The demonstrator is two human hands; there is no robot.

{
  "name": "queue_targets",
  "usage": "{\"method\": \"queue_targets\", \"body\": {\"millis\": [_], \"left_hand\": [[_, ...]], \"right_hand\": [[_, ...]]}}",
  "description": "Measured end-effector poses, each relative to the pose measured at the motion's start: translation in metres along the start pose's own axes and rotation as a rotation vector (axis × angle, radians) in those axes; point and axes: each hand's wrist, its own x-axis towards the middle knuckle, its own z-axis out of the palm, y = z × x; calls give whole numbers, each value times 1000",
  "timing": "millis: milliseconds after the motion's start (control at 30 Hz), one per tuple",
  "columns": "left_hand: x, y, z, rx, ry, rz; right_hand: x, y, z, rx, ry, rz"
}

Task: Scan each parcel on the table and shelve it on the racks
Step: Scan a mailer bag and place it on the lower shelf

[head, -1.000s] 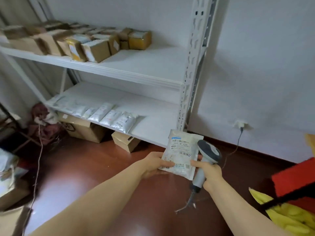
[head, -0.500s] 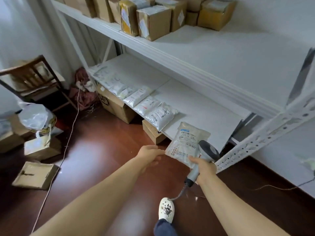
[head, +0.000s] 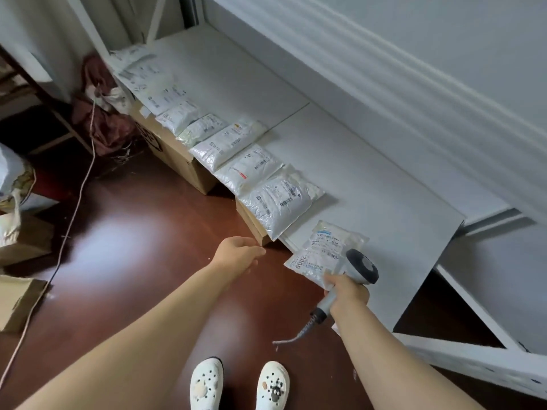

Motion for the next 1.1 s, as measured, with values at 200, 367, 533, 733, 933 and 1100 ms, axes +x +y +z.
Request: {"method": "queue_targets", "body": {"millis": [200, 367, 533, 733, 933, 1100], "left_hand": [[70, -5, 12, 2, -24, -34], [103, -11, 19, -18, -34, -56], [116, -14, 20, -13, -30, -63], [100, -3, 20, 8, -33, -66], [46, 20, 22, 87, -33, -69], [-15, 48, 38, 210, -116, -32]], "right_hand": [[59, 2, 55, 75, 26, 53], [90, 4, 82, 14, -23, 21], [100, 0, 101, 51, 40, 47], [99, -1, 86, -6, 8, 87], [50, -6, 31, 17, -39, 113], [-11, -9, -20, 66, -92, 76]]}}
